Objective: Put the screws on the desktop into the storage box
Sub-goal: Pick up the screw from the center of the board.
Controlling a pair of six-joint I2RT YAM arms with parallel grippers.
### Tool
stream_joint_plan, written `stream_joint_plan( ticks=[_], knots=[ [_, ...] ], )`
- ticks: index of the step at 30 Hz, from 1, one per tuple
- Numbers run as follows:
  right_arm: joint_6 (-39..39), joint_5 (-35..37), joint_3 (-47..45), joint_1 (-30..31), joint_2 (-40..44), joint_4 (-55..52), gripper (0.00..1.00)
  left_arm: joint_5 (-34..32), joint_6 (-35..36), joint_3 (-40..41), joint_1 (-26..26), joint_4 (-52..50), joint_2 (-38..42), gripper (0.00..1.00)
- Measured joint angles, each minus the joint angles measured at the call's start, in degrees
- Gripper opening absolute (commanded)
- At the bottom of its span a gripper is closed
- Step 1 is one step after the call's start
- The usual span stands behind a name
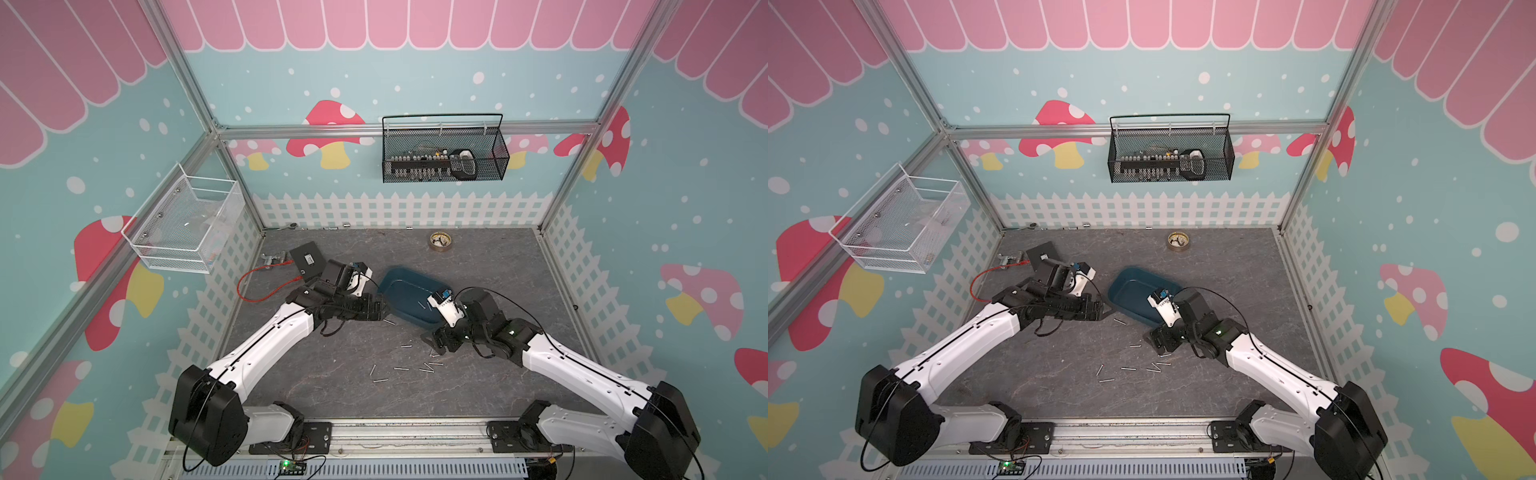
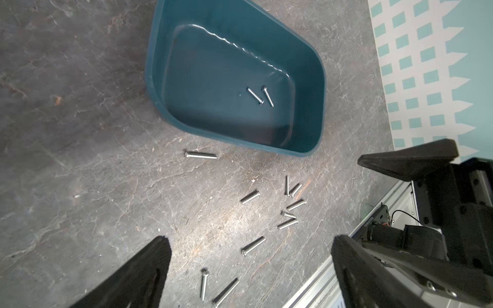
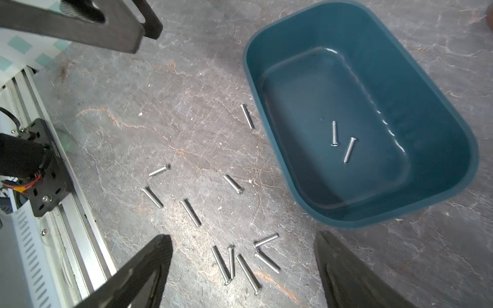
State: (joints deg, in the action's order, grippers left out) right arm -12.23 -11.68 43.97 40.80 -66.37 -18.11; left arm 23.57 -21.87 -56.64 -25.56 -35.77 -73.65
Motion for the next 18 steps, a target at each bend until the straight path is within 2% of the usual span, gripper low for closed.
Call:
stream_joint_plan(
  ticks=[10, 18],
  knots=[
    [0.00, 4.72, 1.53, 7.76, -6.10, -1.38, 0.84, 2.91, -1.51, 10.58, 0.79, 0.57, 14.29, 0.97],
    [0.50, 8.70, 4.76, 13.60, -12.72, -1.62, 0.77, 5.14, -2.45, 14.58, 2.51, 1.07, 19.54, 0.96]
  ],
)
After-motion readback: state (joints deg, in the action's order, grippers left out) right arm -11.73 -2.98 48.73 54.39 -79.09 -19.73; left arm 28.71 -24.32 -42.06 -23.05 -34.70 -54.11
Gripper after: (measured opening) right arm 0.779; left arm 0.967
